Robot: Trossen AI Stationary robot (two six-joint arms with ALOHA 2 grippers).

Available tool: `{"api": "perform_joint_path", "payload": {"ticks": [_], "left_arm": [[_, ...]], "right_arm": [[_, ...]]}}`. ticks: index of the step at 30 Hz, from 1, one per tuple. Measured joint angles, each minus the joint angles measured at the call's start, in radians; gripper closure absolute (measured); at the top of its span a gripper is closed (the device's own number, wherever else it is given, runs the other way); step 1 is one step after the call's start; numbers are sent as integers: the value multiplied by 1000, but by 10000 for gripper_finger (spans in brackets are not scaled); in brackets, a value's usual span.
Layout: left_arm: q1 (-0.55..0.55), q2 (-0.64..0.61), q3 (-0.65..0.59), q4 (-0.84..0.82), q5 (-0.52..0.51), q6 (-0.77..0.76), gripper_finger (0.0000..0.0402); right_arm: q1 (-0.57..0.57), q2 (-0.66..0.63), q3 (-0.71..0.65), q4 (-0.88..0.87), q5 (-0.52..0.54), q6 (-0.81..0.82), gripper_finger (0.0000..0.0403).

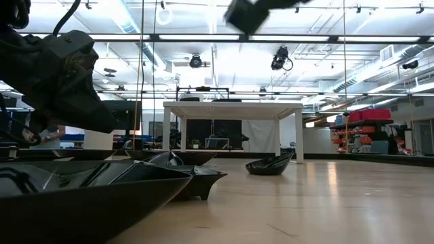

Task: Pick & Place Mini shaped plates
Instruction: Stack the black square plate on top of the other black square plate on the shelf

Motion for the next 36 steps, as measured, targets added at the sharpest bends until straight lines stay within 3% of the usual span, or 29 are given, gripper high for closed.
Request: {"api": "perform_joint_path", "payload": {"ticks": [4, 8, 15, 21, 32, 36], "left_arm": [[0, 0, 0, 0, -2, 0, 314], [1, 0, 0, 0, -4, 0, 314], [1, 0, 0, 2, -16, -1, 314], [2, 0, 0, 3, -30, -1, 314], [2, 0, 0, 2, -30, -1, 314], [2, 0, 0, 2, -30, -1, 314]], "right_arm": [[-67, -103, 5, 37, 55, -77, 398], [-191, -136, 84, -16, 34, -130, 398], [-480, -50, 283, -222, -164, -212, 399], [-675, 62, 312, -249, -361, -275, 399], [-813, 178, 312, -281, -376, -357, 399], [-827, 185, 312, -319, -460, -356, 399]]}}
